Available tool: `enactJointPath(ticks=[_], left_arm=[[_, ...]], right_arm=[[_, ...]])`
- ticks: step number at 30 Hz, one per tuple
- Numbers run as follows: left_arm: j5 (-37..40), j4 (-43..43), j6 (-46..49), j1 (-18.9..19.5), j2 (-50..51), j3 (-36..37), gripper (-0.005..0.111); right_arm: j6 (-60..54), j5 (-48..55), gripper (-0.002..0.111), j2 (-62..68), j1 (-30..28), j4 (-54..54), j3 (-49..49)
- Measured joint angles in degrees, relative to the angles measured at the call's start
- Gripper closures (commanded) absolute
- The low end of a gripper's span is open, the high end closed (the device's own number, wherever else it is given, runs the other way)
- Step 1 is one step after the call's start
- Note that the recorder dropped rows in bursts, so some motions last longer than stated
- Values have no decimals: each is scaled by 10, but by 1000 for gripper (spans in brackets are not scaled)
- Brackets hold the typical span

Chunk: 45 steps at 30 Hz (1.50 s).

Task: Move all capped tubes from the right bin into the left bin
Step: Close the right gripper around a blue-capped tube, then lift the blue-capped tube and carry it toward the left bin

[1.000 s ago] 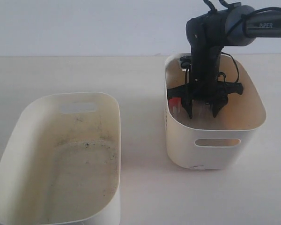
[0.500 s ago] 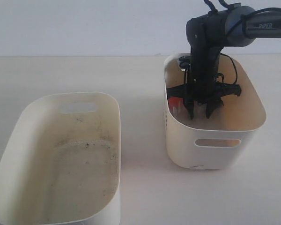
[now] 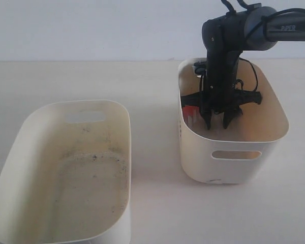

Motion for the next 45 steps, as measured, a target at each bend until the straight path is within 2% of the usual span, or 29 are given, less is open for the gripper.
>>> enactJointPath(ticks=[5, 12, 13, 28, 45], left_arm=[[0, 0, 0, 0, 0, 0, 103], [0, 0, 0, 0, 0, 0, 103], [0, 0, 0, 0, 0, 0, 103], [0, 0, 0, 0, 0, 0, 103], [0, 0, 0, 0, 0, 0, 103]], right_arm=[[-3, 1, 72, 1, 0, 0, 0], [-6, 8, 107, 1, 0, 0, 0], [-10, 10, 108, 1, 0, 0, 0], [-19, 31, 108, -5, 0, 0, 0], [-37, 59, 108, -173, -4, -16, 0]])
